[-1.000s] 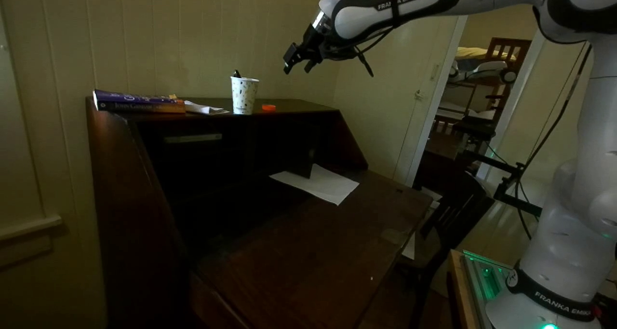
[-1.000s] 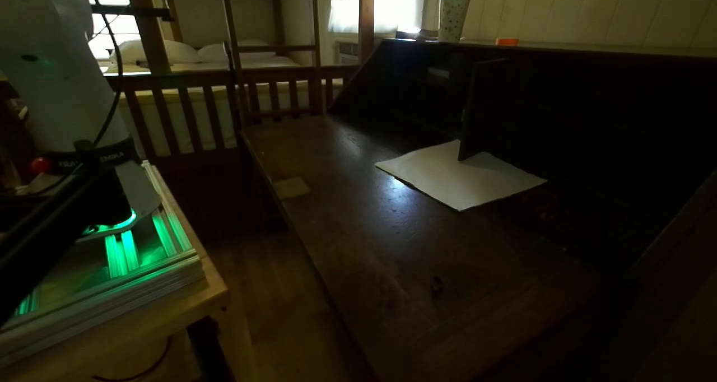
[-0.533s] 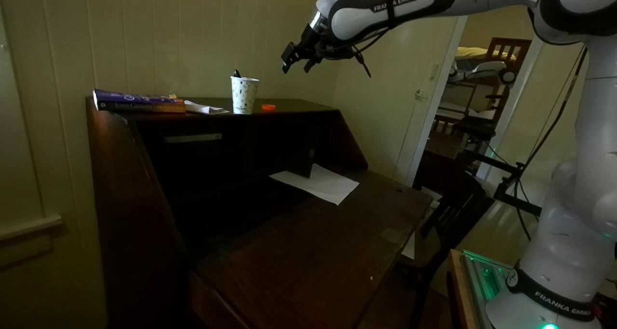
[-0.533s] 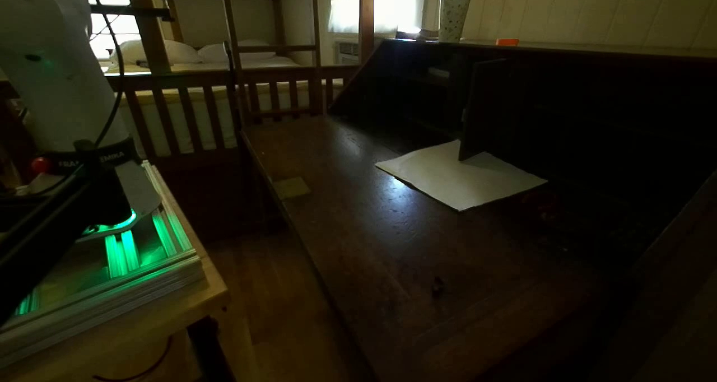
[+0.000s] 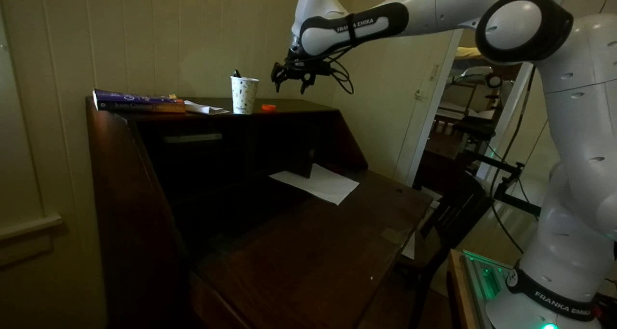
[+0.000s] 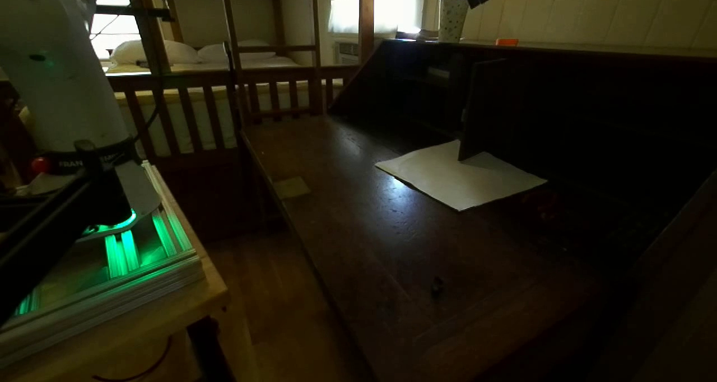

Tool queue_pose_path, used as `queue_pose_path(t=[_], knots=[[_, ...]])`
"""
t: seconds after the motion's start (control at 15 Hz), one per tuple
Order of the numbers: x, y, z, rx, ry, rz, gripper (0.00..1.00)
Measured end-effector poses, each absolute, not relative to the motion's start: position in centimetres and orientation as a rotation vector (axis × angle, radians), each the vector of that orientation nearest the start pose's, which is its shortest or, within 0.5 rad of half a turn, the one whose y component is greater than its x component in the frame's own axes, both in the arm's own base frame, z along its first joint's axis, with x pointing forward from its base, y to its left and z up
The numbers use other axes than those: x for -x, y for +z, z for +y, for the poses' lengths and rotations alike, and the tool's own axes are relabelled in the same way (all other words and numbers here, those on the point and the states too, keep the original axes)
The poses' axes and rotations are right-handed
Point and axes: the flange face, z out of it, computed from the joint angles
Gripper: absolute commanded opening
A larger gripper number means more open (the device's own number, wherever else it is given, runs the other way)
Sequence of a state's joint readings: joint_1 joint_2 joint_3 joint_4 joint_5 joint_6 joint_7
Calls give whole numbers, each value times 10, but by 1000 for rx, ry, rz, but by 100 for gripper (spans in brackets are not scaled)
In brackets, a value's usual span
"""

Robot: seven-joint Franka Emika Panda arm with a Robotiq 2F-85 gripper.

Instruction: Move the orange object to the open cabinet on the desk

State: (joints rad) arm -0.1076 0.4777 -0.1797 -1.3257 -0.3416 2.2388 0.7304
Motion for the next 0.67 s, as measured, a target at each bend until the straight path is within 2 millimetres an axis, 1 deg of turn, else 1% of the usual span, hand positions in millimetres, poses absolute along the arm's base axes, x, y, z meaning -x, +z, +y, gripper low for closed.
queue_pose_path(t=[0.2,0.4,0.67], knots=[[-732,500,-197,2913,-846,1551,100],[-748,490,-205,2773,-821,1733,100],[-761,476,-215,2647,-802,1881,100]])
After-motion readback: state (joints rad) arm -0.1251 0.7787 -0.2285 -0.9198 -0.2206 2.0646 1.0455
